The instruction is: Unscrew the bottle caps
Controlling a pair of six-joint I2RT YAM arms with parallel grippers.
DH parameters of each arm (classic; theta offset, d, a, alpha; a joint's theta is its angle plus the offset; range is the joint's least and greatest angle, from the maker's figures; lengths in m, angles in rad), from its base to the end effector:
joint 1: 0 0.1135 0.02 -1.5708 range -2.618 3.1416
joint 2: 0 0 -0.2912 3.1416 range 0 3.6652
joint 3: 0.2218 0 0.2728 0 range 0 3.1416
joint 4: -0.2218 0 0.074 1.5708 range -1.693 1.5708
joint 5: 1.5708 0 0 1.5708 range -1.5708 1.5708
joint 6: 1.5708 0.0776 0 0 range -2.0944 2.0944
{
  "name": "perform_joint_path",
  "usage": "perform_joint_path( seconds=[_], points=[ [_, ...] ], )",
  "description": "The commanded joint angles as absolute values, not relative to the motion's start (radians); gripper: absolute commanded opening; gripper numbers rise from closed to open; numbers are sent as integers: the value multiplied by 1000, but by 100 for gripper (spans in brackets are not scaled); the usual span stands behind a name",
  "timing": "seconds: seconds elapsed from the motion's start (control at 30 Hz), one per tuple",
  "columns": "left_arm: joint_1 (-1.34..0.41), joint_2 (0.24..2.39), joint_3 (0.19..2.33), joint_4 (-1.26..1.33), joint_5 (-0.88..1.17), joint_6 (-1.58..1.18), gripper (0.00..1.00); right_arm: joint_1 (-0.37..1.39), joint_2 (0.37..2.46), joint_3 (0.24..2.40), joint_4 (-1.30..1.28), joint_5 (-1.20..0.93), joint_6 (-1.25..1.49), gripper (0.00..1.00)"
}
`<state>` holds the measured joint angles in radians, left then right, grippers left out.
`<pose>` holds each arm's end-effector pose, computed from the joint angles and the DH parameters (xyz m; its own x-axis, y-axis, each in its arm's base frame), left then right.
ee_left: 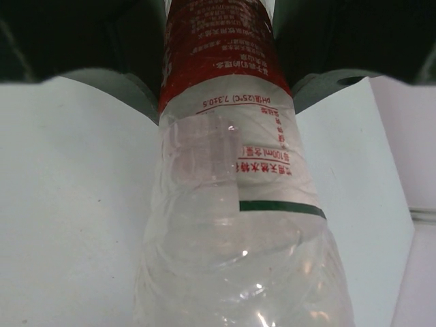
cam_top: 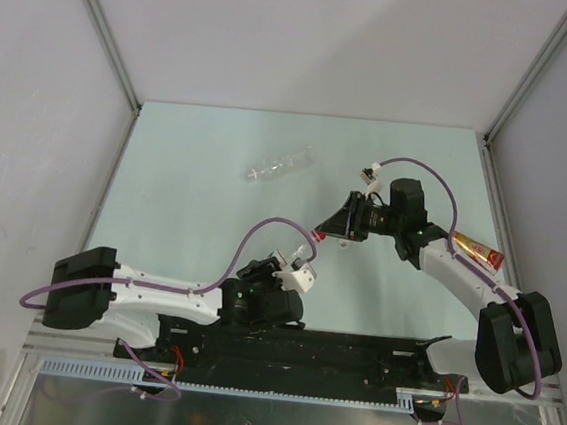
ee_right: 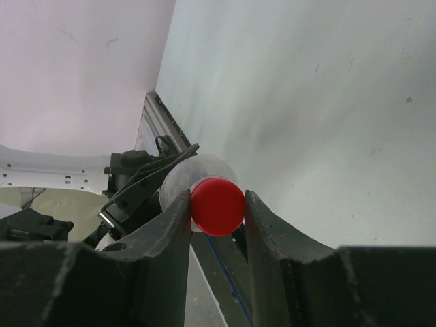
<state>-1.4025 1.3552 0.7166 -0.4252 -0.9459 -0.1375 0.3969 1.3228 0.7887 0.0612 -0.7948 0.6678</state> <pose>0.1065 -0.2508 0.1831 -0.2150 0.7871 -0.5782 0.4859 0.5998 0.6358 0.2759 0.1757 0.2535 -0.8604 0.1097 -0.4977 -0.4126 0.4234 0.8065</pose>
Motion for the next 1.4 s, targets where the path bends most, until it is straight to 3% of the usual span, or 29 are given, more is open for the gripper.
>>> perform_joint_path(
  seconds=[0.0, 0.27, 0.73, 1.03, 1.37],
  points=[
    [-1405, 1322, 731, -406, -863, -194, 0, 428, 1271, 801, 99, -852, 627, 0],
    [-1385, 1288, 714, -306, -665, -124, 0, 437, 1204, 800, 94, -858, 577, 0],
    [-1198, 1052, 602, -105, -94, -46, 0, 436, 1122, 799, 130, -905, 555, 0],
    [-1104, 823, 504, -15, 245, -77, 0, 494, 1059, 801, 203, -1009, 482, 0],
    [-1048, 750, 459, 114, 527, -165, 0, 567, 1007, 800, 248, -1100, 408, 0]
  ],
)
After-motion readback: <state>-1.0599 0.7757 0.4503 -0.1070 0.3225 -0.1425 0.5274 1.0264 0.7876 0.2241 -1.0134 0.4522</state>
